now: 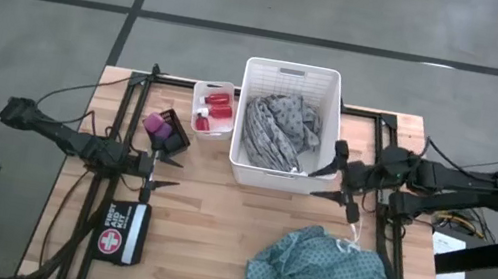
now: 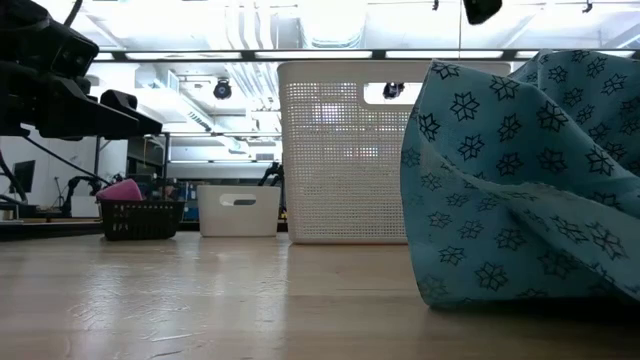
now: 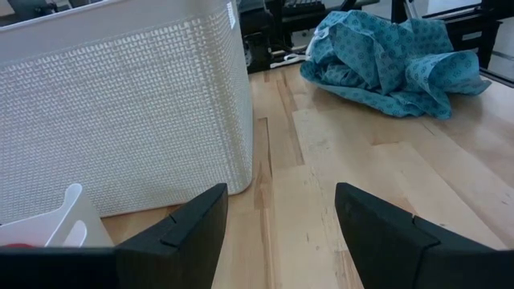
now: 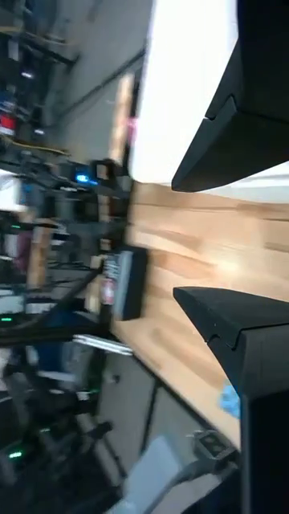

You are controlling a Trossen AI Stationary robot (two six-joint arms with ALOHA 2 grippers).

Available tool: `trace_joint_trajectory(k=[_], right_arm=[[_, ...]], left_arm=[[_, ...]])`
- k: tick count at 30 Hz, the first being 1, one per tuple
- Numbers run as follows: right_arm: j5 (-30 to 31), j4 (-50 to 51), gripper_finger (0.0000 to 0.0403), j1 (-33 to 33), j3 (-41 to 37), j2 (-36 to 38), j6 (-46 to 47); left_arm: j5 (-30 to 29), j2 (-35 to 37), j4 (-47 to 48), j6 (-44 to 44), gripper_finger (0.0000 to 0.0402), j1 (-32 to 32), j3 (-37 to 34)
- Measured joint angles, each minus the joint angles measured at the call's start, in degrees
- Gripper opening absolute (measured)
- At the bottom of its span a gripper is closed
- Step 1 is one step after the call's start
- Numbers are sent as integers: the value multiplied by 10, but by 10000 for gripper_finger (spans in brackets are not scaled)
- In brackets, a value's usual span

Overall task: Pick & Place Medicine items
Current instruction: Put the blue patient gown into the white laundry bin

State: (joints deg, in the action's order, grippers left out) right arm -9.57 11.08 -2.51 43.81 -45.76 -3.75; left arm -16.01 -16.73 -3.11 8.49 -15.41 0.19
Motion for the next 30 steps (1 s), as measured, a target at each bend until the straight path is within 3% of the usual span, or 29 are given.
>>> trace_joint_trajectory(k=[7,15,20,25,30], right_arm=[[112,96,201,-86,0,-15,59],[184,141,201,-174,0,-73,93],[210,163,201,-212,0,-89,142],[216,179,201,-257,0,-100,266],[215,219,201,-311,0,-112,327]], left_arm=[[0,0,0,0,236,0,0],[0,0,0,0,236,0,0],[0,0,0,0,236,0,0],[0,0,0,0,236,0,0],[0,0,0,0,236,0,0]])
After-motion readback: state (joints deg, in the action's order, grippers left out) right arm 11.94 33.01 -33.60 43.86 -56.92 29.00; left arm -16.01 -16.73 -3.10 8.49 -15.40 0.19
